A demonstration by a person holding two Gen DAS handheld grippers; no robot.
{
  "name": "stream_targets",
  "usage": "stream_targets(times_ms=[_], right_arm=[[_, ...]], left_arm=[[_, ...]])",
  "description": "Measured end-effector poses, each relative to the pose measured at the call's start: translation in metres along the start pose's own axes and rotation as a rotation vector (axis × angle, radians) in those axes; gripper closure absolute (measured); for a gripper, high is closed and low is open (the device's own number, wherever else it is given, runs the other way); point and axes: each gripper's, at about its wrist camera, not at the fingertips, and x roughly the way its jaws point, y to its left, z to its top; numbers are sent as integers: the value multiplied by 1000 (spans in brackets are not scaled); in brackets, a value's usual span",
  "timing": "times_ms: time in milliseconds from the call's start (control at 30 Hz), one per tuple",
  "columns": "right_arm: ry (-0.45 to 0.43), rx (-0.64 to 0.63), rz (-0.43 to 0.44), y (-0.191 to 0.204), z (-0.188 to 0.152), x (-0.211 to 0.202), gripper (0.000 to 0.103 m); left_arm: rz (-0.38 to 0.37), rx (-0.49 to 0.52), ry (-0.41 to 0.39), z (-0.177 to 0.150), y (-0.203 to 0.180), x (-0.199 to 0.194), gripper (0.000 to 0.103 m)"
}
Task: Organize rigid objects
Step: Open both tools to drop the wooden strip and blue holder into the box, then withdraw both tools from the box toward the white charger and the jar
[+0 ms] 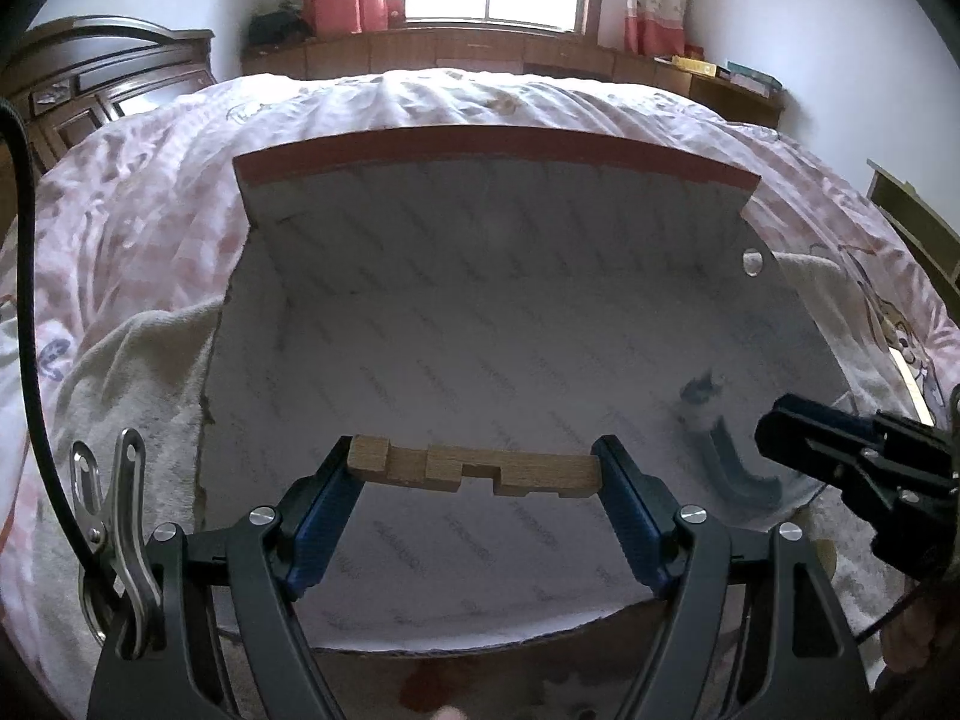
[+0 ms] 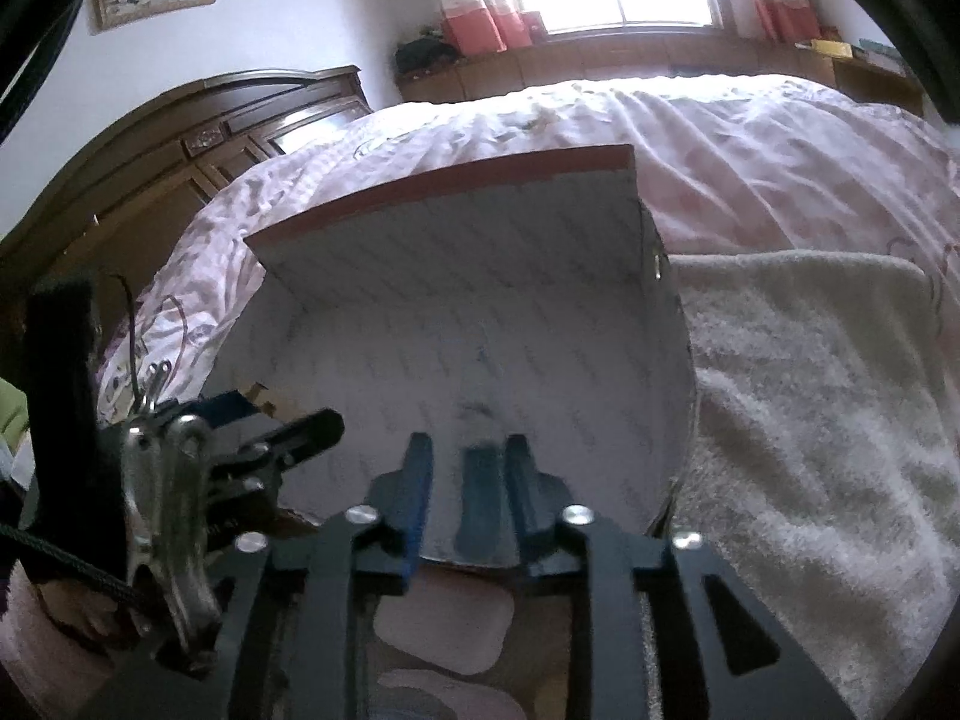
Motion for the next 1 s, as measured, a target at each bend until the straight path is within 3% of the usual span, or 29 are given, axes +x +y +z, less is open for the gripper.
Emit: stream_targets(times_ms=[233,367,1000], right_arm=[[-5,4,-3,0,-2,-5,63],[-16,11,0,0,-4,-8,54],[-38,19,16,12,-19,-41,54]], left_arm=[[26,-21,0,-2,2,0,24],[29,-33,-9,-3,4,-5,23],[30,-29,-42,-17,-3,-46,23]])
